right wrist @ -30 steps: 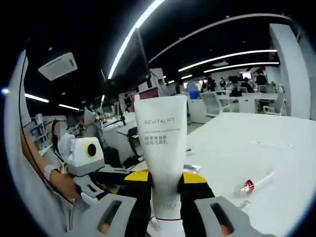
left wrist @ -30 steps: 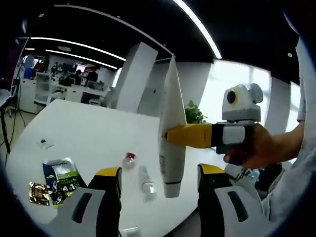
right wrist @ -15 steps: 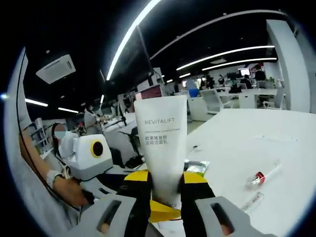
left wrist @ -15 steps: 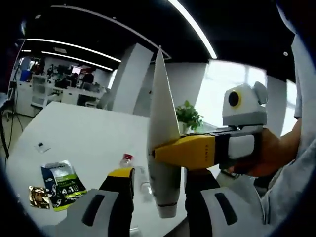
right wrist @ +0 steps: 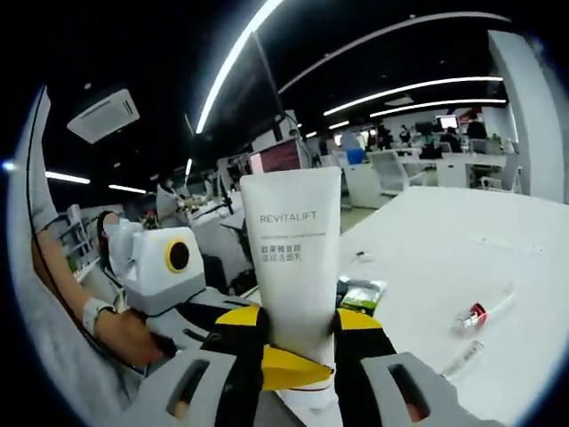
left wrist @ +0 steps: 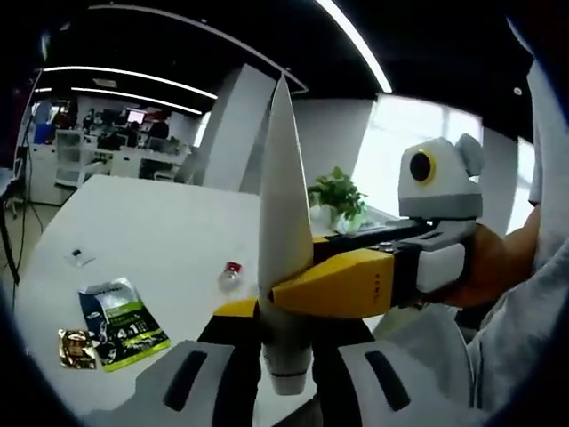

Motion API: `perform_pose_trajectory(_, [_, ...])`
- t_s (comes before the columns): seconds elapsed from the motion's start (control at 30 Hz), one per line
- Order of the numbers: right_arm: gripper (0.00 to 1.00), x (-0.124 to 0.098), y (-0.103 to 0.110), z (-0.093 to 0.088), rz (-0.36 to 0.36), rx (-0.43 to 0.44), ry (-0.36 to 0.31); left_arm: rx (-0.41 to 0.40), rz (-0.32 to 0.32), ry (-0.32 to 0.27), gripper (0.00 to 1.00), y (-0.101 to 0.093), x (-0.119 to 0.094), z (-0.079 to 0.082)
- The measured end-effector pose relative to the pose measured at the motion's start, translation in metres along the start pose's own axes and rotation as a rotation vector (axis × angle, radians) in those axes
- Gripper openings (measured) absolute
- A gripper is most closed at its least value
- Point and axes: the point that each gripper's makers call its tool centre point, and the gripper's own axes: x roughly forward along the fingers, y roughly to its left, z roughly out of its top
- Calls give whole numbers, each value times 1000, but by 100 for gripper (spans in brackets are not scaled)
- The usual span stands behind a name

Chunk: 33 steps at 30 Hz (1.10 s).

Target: Arrange the skincare products in the storage area until every visible bottle or jar stands upright without overlapping.

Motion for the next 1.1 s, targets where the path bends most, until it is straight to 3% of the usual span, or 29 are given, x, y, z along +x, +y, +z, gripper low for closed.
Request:
perform_pose_trajectory(0.2, [24, -6, 3, 2, 71, -6, 17, -75, -68, -6, 14, -7, -2, 1])
perform_pose_trajectory(0.37, [25, -14, 12, 3, 217, 24, 33, -82, -177, 6, 14, -26, -5, 0])
perform_pose_trajectory(0.53, [24, -25, 20, 3, 337, -44, 69, -76, -272, 10, 14, -44, -8, -1])
perform_pose_trajectory(0.67, [23, -36, 26, 10, 458, 28, 73, -50, -340, 41, 14, -59, -10, -7])
perform_pose_trajectory(0.77, [24, -42, 31, 8, 520, 23, 107, -45, -386, 44, 14, -68, -11, -8])
perform_pose_trajectory(0.83, [19, -46, 35, 7, 561, 14, 122, -61, -418, 61, 14, -73, -12, -10])
perform_pose_trajectory(0.97, [17, -48, 36, 7, 560, -5, 98, -36, -427, 53, 15, -75, -13, -10])
perform_pose_trajectory(1.1, [15, -42, 27, 10, 484, -24, 47, 16, -364, 29, 17, -64, -9, -7])
